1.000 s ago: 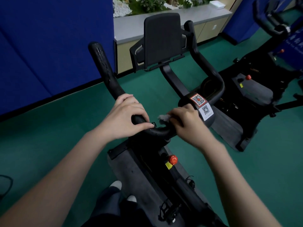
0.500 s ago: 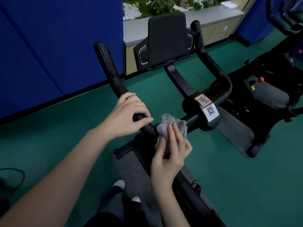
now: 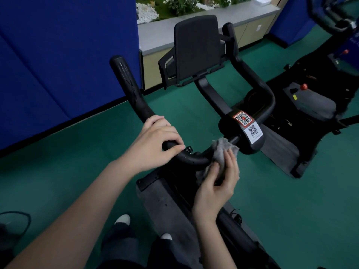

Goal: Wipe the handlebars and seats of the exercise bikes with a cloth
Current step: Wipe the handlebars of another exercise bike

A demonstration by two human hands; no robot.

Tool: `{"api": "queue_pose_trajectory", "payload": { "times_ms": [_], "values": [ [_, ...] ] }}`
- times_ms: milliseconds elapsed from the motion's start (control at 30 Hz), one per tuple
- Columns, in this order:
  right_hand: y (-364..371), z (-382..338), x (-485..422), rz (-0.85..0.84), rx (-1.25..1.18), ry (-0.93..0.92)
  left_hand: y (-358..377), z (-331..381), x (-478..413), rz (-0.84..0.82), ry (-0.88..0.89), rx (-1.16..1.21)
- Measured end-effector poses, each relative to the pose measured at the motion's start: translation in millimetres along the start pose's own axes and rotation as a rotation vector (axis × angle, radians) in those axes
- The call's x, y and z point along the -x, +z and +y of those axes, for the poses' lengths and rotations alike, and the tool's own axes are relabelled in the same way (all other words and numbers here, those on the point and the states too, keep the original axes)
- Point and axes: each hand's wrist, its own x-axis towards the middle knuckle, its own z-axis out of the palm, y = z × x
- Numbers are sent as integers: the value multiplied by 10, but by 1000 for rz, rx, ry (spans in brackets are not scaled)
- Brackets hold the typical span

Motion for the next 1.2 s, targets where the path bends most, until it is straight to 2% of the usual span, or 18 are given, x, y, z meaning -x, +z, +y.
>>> {"api": "queue_pose_trajectory", "payload": {
  "times_ms": [200,500,600,700,800,933,1067,1133,1200],
  "values": [
    [247,-170,183,114,-56,124,-30,-101,23,-27,105,7],
    [625,-413,377,463,-222,426,-182,-319,-25,-178,327,23],
    [770,-493,401,605,-479,593,-297,-434,-83,-180,406,-35],
    [895,-590,501,655,-757,751,-418,-611,-153,-170,441,-130],
    [962,-642,576,630,-1008,768,-464,-750,-198,-184,451,-128],
    [1006,-670,537,498,-1298,806,-432,-791,-204,-184,460,-100],
    [960,-699,615,427,-1232,767,-413,-832,-204,-172,468,-94],
    [921,-695,637,495,-1086,773,-404,-843,-207,-167,472,-97],
    [889,-644,619,647,-849,747,-398,-843,-206,-164,473,-97]
  ]
}}
